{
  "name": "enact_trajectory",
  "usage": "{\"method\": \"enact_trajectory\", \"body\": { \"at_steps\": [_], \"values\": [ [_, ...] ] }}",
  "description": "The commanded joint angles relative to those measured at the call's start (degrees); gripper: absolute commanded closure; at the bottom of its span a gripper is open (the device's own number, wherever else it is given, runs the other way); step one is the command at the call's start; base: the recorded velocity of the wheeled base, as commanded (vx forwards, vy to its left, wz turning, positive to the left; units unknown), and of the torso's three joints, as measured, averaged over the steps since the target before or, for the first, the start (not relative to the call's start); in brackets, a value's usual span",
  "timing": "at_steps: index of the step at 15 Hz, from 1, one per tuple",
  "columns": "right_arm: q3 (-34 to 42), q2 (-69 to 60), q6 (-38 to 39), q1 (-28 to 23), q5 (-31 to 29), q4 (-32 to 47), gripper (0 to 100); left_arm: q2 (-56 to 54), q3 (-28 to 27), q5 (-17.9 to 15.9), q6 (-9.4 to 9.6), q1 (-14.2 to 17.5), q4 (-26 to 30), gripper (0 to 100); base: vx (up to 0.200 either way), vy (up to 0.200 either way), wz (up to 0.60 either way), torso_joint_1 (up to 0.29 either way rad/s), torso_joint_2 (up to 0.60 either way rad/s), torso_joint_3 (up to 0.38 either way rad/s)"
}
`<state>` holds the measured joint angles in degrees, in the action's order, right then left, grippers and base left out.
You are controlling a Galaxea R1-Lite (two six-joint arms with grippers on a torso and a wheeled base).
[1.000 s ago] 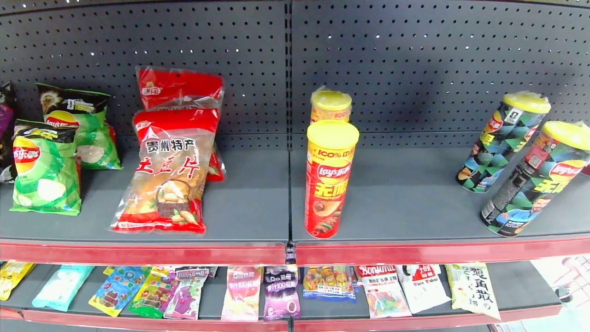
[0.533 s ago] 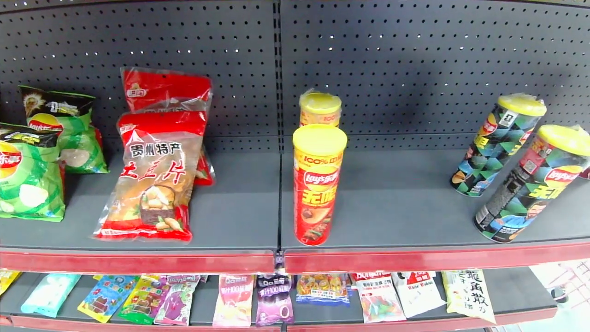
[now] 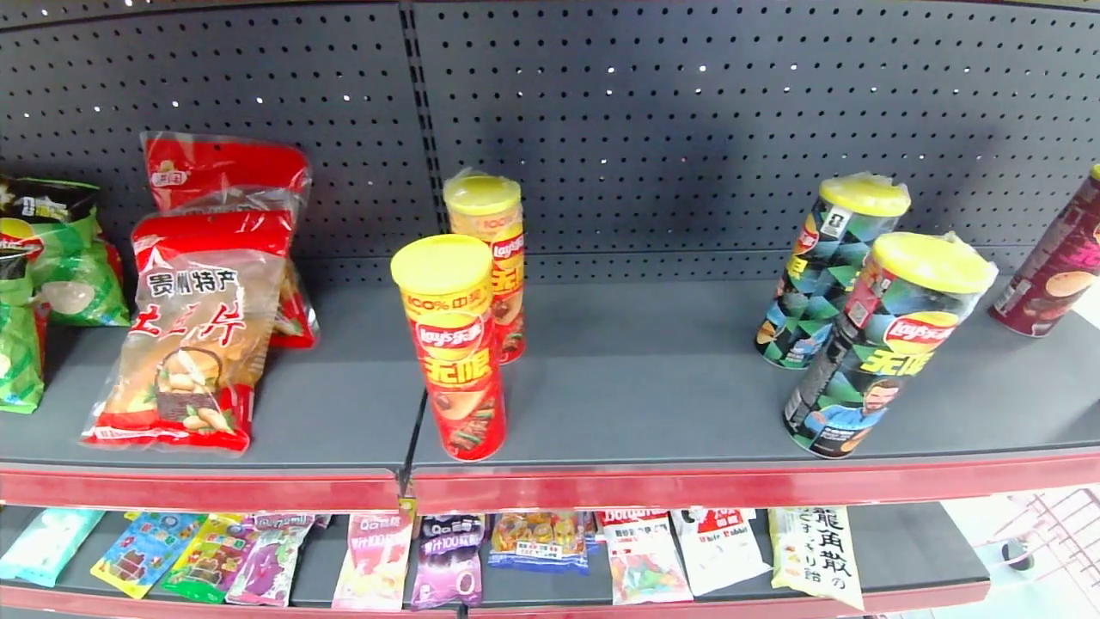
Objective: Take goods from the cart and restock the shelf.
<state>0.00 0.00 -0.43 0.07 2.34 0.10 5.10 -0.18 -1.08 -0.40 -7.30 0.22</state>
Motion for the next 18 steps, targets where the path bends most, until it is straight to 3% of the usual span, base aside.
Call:
{"method": "enact_trajectory", "body": {
  "at_steps": [1,16,18],
  "values": [
    [0.0,0.1,0.0,0.0,0.0,0.0,0,0.2,0.0,0.0,-0.04,-0.1,0.0,0,0.0,-0.2,0.0,-0.002,0.01,-0.002],
    [0.0,0.1,0.1,0.0,0.0,0.0,0,0.2,0.0,0.0,-0.04,0.0,0.0,0,0.0,-0.2,0.0,0.002,0.0,0.002],
    [0.0,0.1,0.1,0.0,0.0,0.0,0,0.2,0.0,0.0,-0.04,0.0,0.0,0,0.0,0.0,0.0,0.0,0.0,0.0]
  ]
}}
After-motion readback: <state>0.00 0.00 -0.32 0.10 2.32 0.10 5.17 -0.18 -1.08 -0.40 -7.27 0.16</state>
